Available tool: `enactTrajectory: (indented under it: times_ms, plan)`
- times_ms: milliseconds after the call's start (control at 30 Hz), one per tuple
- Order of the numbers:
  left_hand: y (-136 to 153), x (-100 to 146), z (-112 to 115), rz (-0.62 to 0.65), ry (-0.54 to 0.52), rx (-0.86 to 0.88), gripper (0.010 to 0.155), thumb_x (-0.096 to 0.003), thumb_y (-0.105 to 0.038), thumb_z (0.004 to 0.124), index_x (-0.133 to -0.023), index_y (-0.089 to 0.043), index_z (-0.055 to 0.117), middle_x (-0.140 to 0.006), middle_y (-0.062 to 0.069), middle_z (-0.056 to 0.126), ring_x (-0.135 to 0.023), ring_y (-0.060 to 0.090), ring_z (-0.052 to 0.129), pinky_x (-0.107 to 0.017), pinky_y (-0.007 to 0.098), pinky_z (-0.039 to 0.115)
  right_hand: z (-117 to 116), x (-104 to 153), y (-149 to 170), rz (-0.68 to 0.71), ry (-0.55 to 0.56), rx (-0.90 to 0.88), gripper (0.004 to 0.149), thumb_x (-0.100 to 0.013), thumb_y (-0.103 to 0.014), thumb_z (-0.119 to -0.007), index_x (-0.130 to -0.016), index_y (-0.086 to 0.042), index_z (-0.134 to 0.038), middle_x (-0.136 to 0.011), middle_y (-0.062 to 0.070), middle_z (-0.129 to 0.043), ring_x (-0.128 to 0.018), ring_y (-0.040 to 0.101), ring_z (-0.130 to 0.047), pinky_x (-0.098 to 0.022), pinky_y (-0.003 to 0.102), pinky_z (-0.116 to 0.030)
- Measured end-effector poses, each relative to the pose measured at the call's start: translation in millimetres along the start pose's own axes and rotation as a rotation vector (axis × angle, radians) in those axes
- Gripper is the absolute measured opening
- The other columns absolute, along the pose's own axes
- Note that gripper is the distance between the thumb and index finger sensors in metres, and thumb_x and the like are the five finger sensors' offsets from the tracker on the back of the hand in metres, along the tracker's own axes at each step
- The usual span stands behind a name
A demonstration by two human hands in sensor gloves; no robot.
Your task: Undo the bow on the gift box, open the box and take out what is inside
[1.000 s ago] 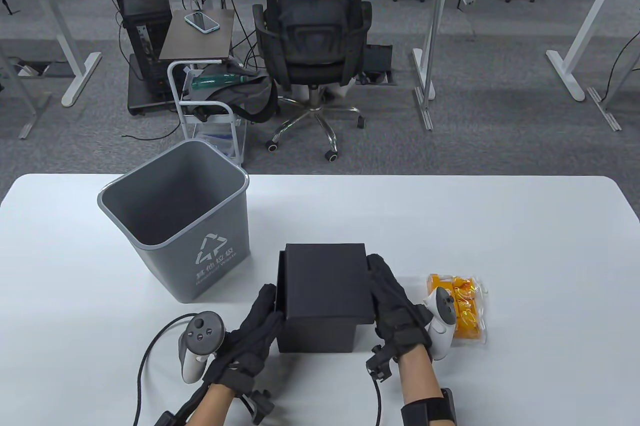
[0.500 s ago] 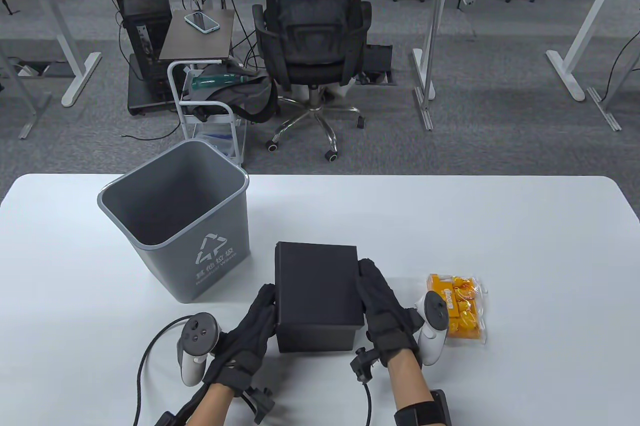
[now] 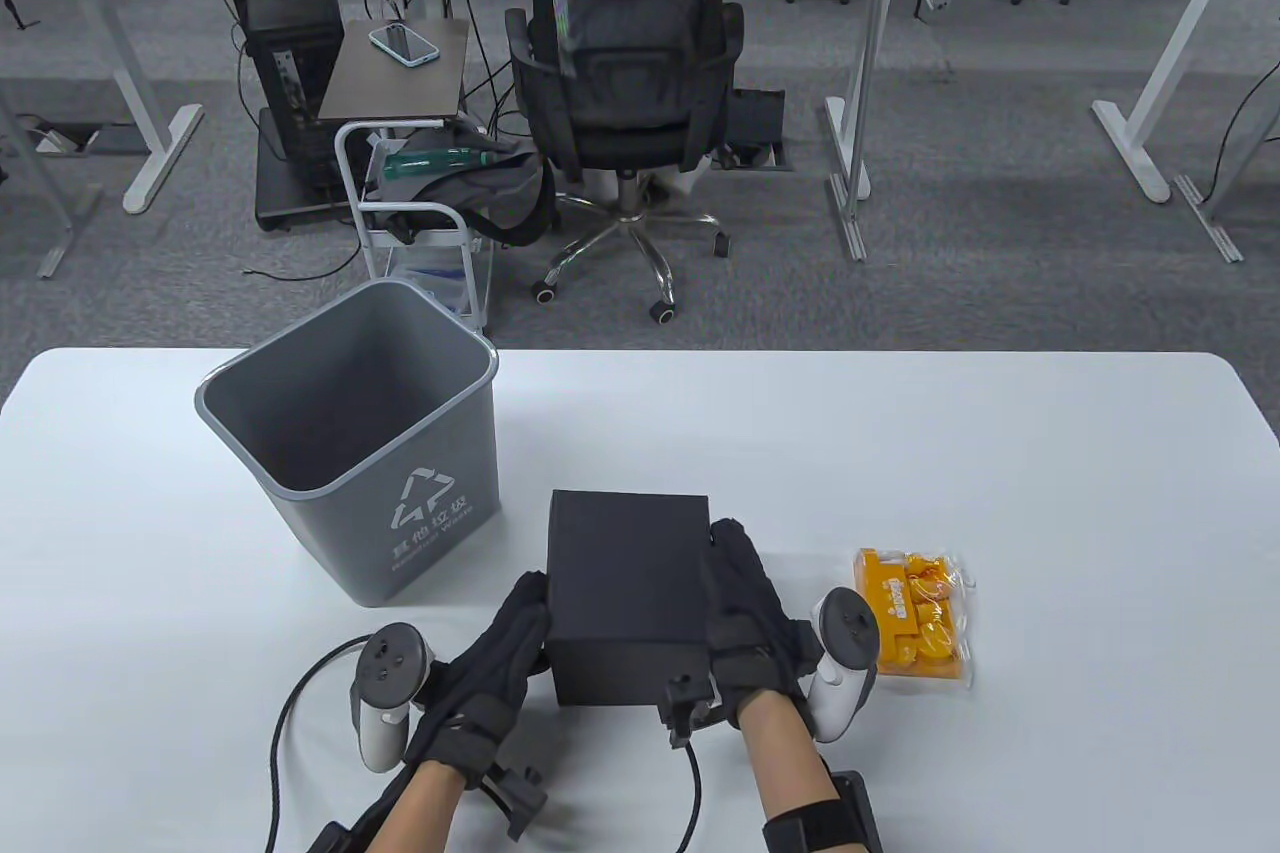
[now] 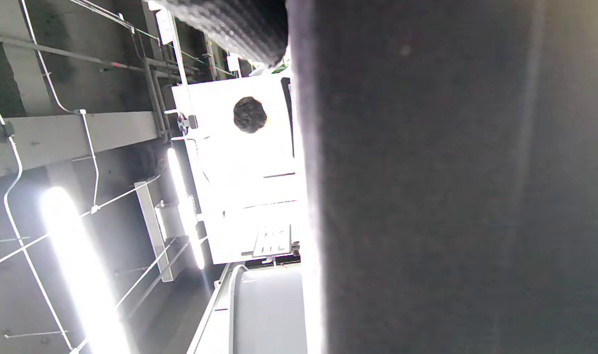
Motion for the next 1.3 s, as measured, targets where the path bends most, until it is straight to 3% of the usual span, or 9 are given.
enactTrajectory:
  times_ms: [267,333,467,567,667,800,1033,1133,1300]
  plan:
    - [-2,0,3,-0.064,0.017,-0.035,0.073,-0.0685,-0.053,0.053,-0.120,-0.009,0.027,-0.124,0.028,0.037,-0.105,0.054,0.053,-0.070,0.061,0.065,1,-1,5,-0.013,0.007,-0.026,0.059,-0.069,-0.032,-0.065,-0.118,-0.009,-0.043,-0.112,0.028,-0.037,-0.087,0.044,-0.047,-0.068,0.064,-0.040]
    - [-4,-1,2,-0.057,-0.003,-0.033,0.073,-0.0684,-0.053,0.054,-0.119,-0.008,0.027,-0.124,0.029,0.037,-0.105,0.055,0.054,-0.070,0.061,0.065,2,1,2,0.027,0.013,-0.001,0.059,-0.068,-0.032,-0.066,-0.118,-0.010,-0.043,-0.113,0.027,-0.036,-0.088,0.046,-0.046,-0.069,0.065,-0.038]
    - [-11,2,-2,-0.016,-0.029,-0.051,0.073,-0.0678,-0.055,0.053,-0.120,-0.011,0.026,-0.123,0.032,0.030,-0.104,0.059,0.051,-0.070,0.063,0.063,7,10,-16,0.182,0.010,0.143,0.066,-0.068,-0.041,-0.065,-0.119,-0.009,-0.040,-0.116,0.028,-0.032,-0.096,0.055,-0.036,-0.070,0.069,-0.031]
    - [-29,14,-9,0.018,-0.125,-0.107,0.080,-0.0656,-0.063,0.055,-0.122,-0.014,0.027,-0.122,0.036,0.023,-0.103,0.064,0.045,-0.070,0.067,0.060,10,22,-39,0.309,-0.148,0.271,0.074,-0.067,-0.050,-0.064,-0.123,-0.012,-0.032,-0.119,0.029,-0.027,-0.101,0.063,-0.021,-0.069,0.072,-0.022]
    - [-54,25,-18,0.076,-0.213,-0.334,0.083,-0.0650,-0.065,0.056,-0.122,-0.013,0.026,-0.123,0.037,0.020,-0.104,0.066,0.038,-0.071,0.070,0.055,14,41,-64,0.430,-0.155,0.458,0.078,-0.066,-0.054,-0.064,-0.123,-0.011,-0.031,-0.120,0.030,-0.024,-0.102,0.063,-0.019,-0.069,0.073,-0.024]
    - [-79,34,-24,0.087,-0.233,-0.713,0.081,-0.0666,-0.062,0.056,-0.123,-0.014,0.024,-0.124,0.035,0.015,-0.106,0.065,0.031,-0.071,0.073,0.050,19,63,-76,0.542,-0.132,0.773,0.079,-0.064,-0.052,-0.065,-0.122,-0.008,-0.034,-0.121,0.027,-0.024,-0.107,0.056,-0.017,-0.070,0.072,-0.019]
    - [-83,37,-20,0.080,-0.269,-1.044,0.081,-0.0653,-0.064,0.058,-0.124,-0.017,0.027,-0.126,0.030,0.015,-0.108,0.064,0.024,-0.073,0.075,0.039,33,68,-67,0.573,-0.024,1.192,0.075,-0.062,-0.056,-0.066,-0.123,-0.020,-0.039,-0.124,0.016,-0.024,-0.109,0.053,-0.017,-0.074,0.069,-0.025]
    - [-80,35,-17,0.074,-0.219,-1.139,0.078,-0.0652,-0.062,0.059,-0.124,-0.021,0.028,-0.128,0.022,0.010,-0.111,0.058,0.015,-0.075,0.071,0.027,42,60,-59,0.550,-0.013,1.254,0.075,-0.062,-0.057,-0.064,-0.122,-0.019,-0.040,-0.124,0.016,-0.025,-0.111,0.048,-0.022,-0.076,0.064,-0.028]
    - [-79,33,-11,0.107,-0.194,-1.266,0.076,-0.0644,-0.062,0.059,-0.124,-0.022,0.033,-0.131,0.017,0.016,-0.114,0.052,0.017,-0.078,0.065,0.026,60,55,-55,0.497,0.021,1.197,0.072,-0.062,-0.054,-0.064,-0.122,-0.020,-0.041,-0.124,0.012,-0.027,-0.112,0.041,-0.023,-0.077,0.059,-0.027]
Point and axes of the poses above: the tracker on the back of each hand, its own y axis roughly to the little-finger side, its own x axis roughly from the fingertips to the wrist, z = x × y, the point moved 1 cm from there along -x, roughly from the wrist to the fingertips
